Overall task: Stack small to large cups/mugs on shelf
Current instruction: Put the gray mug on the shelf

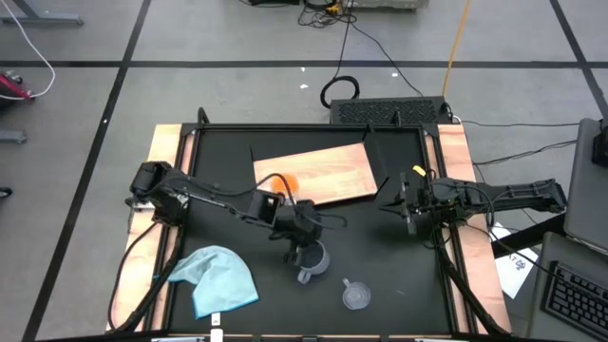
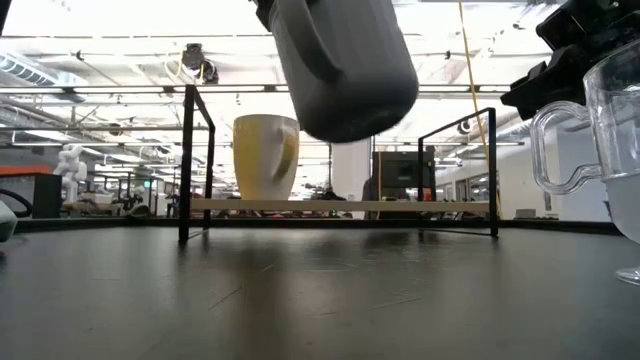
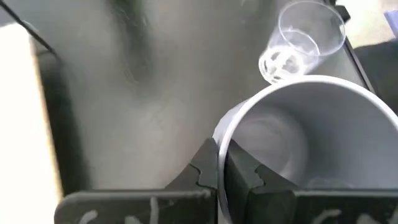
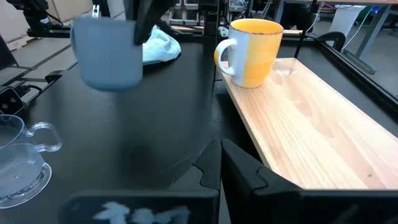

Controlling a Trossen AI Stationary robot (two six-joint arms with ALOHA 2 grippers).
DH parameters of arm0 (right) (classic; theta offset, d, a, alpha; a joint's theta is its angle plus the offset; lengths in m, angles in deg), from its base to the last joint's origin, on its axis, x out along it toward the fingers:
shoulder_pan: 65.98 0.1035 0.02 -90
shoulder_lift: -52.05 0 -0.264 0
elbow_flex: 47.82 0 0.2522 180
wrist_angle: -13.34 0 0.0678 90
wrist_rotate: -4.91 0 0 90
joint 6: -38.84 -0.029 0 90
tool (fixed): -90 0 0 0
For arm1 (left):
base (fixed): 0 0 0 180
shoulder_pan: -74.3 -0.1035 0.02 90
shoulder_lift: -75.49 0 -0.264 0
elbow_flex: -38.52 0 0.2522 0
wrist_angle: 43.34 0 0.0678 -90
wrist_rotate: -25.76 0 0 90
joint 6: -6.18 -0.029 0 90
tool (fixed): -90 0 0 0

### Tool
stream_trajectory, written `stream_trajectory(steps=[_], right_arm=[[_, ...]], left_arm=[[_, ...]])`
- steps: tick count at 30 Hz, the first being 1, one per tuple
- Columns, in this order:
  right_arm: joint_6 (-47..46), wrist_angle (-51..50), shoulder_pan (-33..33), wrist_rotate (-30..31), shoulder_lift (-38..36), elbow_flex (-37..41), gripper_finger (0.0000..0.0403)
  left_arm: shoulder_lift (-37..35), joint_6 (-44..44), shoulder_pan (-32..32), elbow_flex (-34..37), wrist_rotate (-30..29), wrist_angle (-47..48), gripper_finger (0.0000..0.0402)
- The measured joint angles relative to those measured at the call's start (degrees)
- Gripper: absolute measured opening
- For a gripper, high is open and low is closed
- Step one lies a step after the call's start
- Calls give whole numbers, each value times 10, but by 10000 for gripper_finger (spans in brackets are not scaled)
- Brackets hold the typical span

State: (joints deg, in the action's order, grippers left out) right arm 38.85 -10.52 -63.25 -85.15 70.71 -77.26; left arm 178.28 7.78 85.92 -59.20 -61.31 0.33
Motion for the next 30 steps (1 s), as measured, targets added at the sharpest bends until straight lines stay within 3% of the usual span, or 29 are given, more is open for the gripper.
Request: stream_trajectory(steps=[8,18,21,30], right_arm=[[0,0,0,0,0,0,0],[2,0,0,0,0,0,0],[2,1,0,0,0,0,0],[-3,1,0,0,-1,0,0]], left_arm=[[-45,-11,-11,0,-6,28,6],[-139,-3,0,11,-76,74,6],[-174,9,1,47,-92,65,6],[-285,59,5,225,-112,-83,6]])
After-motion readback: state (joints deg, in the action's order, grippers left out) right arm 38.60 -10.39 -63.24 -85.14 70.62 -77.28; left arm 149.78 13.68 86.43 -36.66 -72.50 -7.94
